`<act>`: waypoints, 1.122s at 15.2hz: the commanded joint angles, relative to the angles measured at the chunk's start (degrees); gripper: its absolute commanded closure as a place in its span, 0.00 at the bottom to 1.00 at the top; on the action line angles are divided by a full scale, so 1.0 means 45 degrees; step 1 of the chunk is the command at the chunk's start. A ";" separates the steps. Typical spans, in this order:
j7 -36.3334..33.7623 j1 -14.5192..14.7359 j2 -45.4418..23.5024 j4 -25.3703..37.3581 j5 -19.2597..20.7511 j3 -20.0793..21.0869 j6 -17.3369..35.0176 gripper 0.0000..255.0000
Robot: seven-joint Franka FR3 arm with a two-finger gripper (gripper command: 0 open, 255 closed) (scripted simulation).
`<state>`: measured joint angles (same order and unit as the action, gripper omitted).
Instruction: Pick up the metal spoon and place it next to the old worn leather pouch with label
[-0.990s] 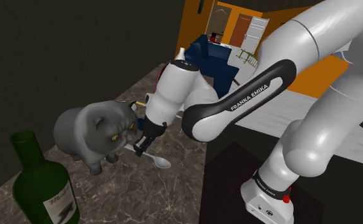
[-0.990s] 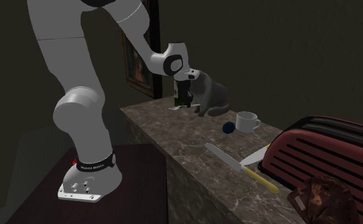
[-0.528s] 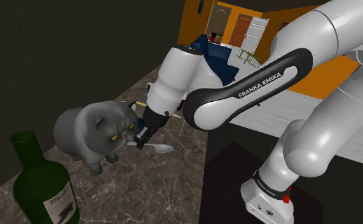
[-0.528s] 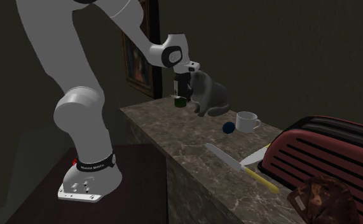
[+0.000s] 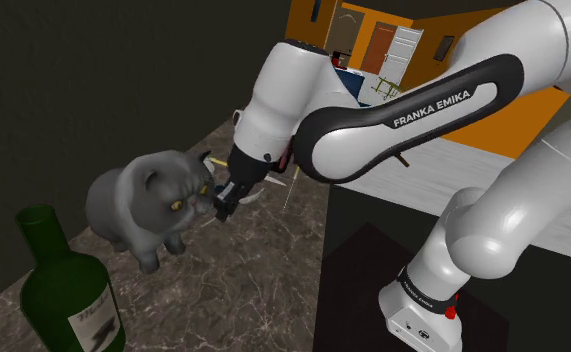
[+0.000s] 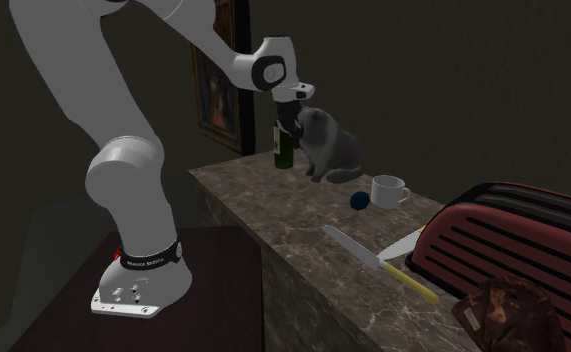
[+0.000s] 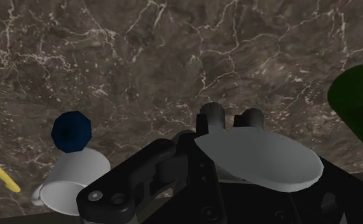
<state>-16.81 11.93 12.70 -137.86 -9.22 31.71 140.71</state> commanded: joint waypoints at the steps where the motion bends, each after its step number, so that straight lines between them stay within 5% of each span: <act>1: 0.0074 0.0028 0.0217 0.0203 -0.0092 -0.0077 -0.0366 1.00; 5: 0.0165 0.0060 0.0517 0.0533 -0.0201 -0.0193 -0.0977 1.00; 17: 0.4900 -0.0648 0.2396 -0.1454 -0.1122 -0.3553 -0.1362 1.00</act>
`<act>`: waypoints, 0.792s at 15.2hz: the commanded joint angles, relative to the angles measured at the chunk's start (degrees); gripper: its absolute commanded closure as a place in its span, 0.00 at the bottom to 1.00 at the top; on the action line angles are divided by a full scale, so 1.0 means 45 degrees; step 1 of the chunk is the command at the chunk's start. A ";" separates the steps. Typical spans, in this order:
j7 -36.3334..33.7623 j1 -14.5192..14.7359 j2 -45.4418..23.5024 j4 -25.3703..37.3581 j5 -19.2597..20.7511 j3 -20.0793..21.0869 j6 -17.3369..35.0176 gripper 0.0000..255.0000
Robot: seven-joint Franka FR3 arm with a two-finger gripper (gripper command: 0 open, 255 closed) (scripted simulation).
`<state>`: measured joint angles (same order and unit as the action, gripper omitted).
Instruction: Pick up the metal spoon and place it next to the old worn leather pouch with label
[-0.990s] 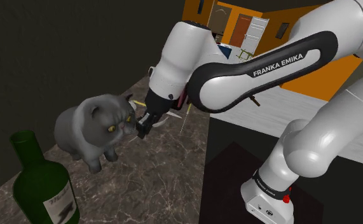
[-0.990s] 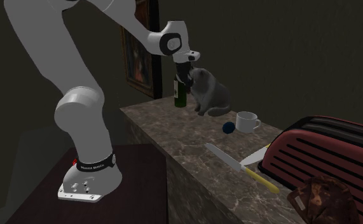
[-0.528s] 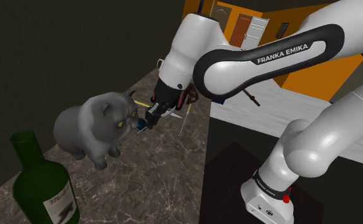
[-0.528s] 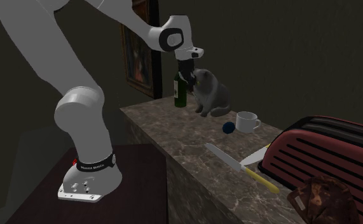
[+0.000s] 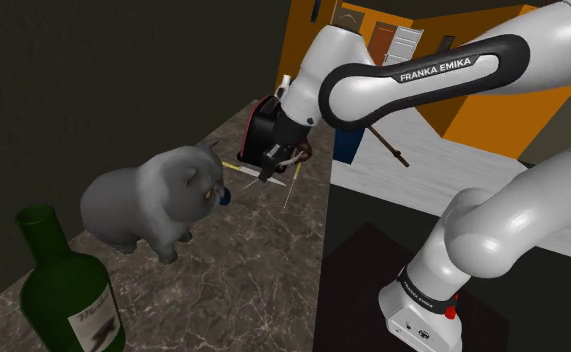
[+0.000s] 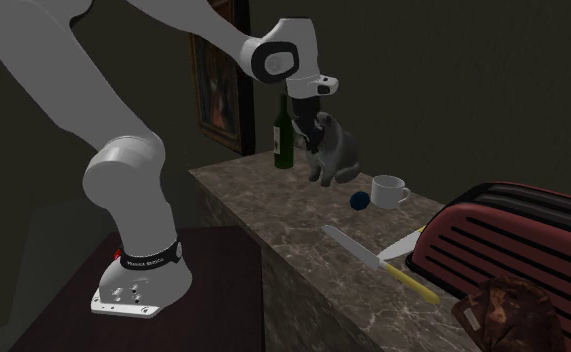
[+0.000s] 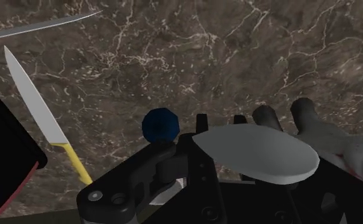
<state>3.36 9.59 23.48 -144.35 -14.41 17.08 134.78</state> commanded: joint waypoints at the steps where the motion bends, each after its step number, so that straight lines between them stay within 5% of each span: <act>1: 0.0781 -0.0232 0.0064 -0.0082 0.0046 -0.0575 -0.0087 1.00; 12: 0.4596 -0.1599 -0.0246 0.0169 0.0511 -0.3465 -0.0603 1.00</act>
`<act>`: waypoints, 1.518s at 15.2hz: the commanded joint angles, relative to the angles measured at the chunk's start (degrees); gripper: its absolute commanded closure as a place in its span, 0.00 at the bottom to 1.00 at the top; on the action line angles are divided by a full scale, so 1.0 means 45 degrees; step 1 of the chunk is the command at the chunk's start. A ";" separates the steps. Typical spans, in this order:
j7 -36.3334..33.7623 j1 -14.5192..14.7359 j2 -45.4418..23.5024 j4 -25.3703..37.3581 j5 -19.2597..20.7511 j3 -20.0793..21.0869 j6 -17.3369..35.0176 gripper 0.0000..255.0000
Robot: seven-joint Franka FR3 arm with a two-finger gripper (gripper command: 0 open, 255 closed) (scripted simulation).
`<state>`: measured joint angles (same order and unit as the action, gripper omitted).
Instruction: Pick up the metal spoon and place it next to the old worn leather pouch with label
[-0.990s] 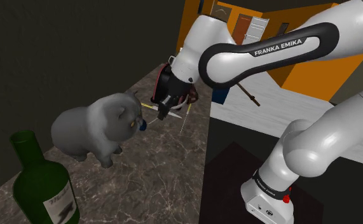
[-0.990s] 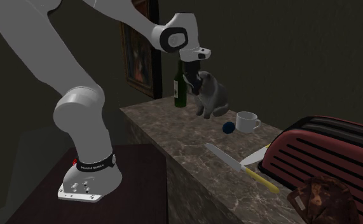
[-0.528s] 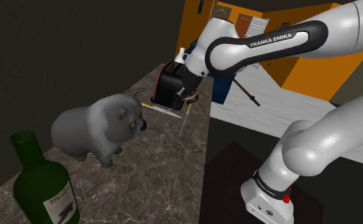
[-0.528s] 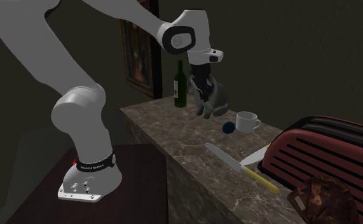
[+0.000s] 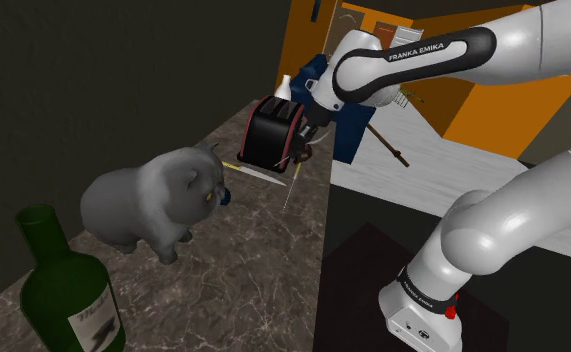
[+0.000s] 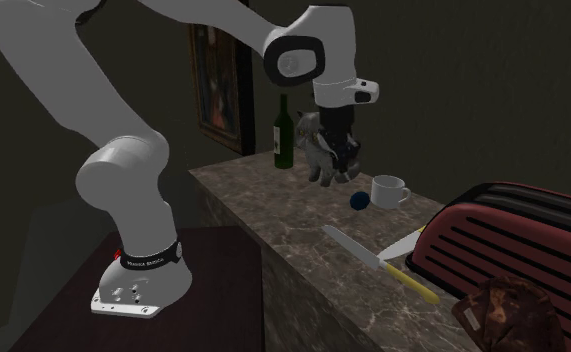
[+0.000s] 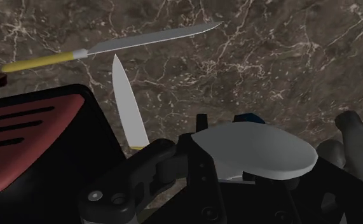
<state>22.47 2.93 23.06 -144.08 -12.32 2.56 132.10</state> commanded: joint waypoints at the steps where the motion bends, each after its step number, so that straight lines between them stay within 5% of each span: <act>1: 0.0682 -0.0242 -0.0269 0.0225 0.0089 -0.0490 -0.0060 1.00; 13: 0.4779 -0.1565 -0.2768 0.2936 0.0042 -0.3347 -0.0977 1.00; 23: 0.5434 -0.1460 -0.3607 0.2017 -0.0541 -0.3416 0.0696 1.00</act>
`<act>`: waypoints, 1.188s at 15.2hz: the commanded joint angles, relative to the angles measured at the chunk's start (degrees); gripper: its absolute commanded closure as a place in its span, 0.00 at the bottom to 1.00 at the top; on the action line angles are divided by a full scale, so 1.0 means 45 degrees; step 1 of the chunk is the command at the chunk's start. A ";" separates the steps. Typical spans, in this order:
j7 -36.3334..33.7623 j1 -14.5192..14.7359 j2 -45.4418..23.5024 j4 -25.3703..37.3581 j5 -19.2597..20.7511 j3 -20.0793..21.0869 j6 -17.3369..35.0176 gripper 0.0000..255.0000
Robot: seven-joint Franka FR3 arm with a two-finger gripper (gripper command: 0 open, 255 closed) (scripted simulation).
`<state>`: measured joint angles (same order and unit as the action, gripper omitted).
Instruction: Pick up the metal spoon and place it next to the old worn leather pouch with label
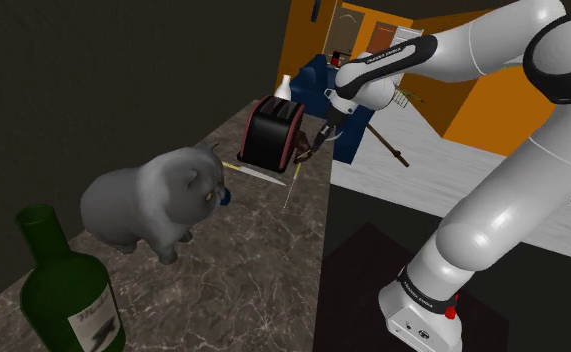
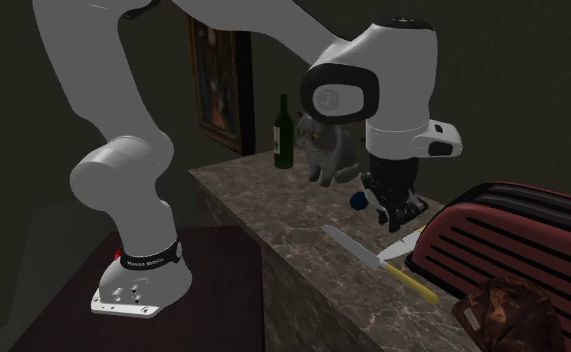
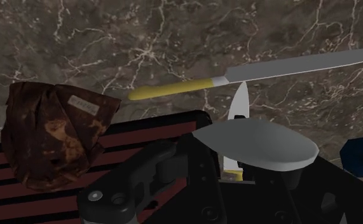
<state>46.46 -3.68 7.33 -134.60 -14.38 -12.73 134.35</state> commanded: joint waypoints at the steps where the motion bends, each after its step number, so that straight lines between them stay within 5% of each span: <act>1: 0.0183 0.0020 -0.0213 -0.0166 -0.0158 -0.0026 0.0360 1.00; 18: 0.2020 0.0208 -0.2370 -0.0968 -0.2124 0.0042 0.3051 1.00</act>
<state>54.80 -2.72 -2.62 -138.86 -23.18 -12.59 147.36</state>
